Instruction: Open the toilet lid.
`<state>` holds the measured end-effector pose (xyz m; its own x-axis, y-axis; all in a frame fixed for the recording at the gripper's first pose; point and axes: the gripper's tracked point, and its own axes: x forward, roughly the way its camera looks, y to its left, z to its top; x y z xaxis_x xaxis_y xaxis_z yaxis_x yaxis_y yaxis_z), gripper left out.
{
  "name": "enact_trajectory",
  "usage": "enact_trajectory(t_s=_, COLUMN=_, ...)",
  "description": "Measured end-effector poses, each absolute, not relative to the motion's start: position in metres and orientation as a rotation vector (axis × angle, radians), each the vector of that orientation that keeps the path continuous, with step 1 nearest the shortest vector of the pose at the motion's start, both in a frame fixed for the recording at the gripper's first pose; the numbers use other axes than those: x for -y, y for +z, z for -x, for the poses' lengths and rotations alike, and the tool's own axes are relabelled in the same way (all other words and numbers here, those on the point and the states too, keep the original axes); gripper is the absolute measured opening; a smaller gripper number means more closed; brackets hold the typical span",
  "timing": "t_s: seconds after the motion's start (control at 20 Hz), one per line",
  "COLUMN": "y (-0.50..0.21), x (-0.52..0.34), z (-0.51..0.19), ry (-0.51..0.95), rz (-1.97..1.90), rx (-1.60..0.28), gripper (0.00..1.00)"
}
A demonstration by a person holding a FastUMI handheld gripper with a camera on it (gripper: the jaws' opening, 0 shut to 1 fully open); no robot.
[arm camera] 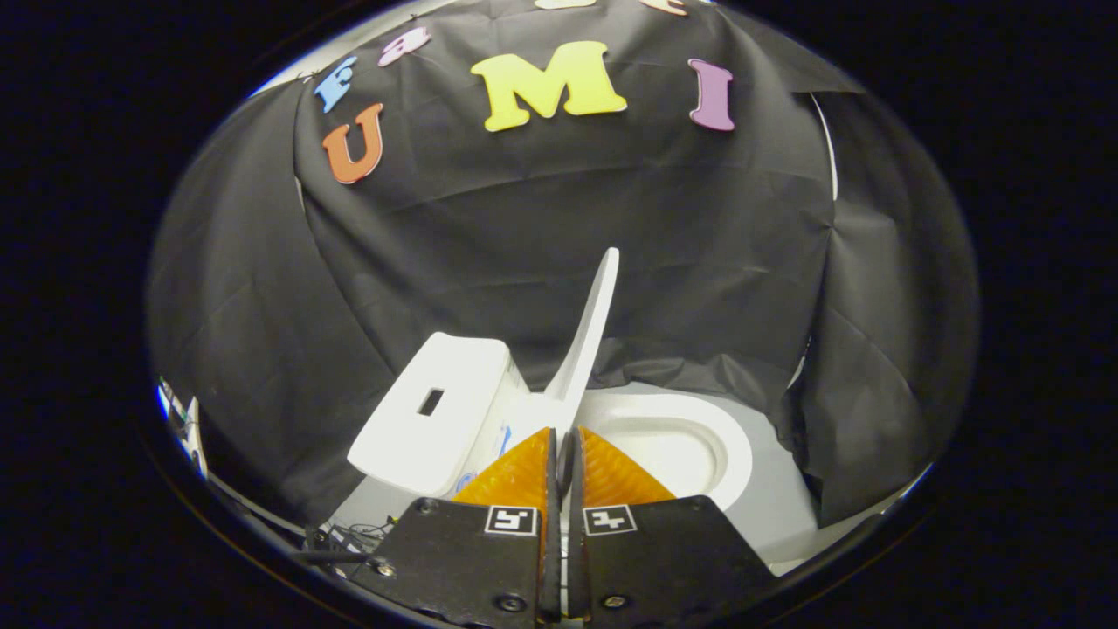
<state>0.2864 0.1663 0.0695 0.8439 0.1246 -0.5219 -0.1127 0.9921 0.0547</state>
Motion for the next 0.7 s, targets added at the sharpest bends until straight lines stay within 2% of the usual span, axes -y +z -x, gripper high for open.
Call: enact_trajectory(t_s=0.7, y=0.076, x=-0.281, z=-0.285, ry=0.175, rz=0.208, rx=-0.479, gripper=0.06)
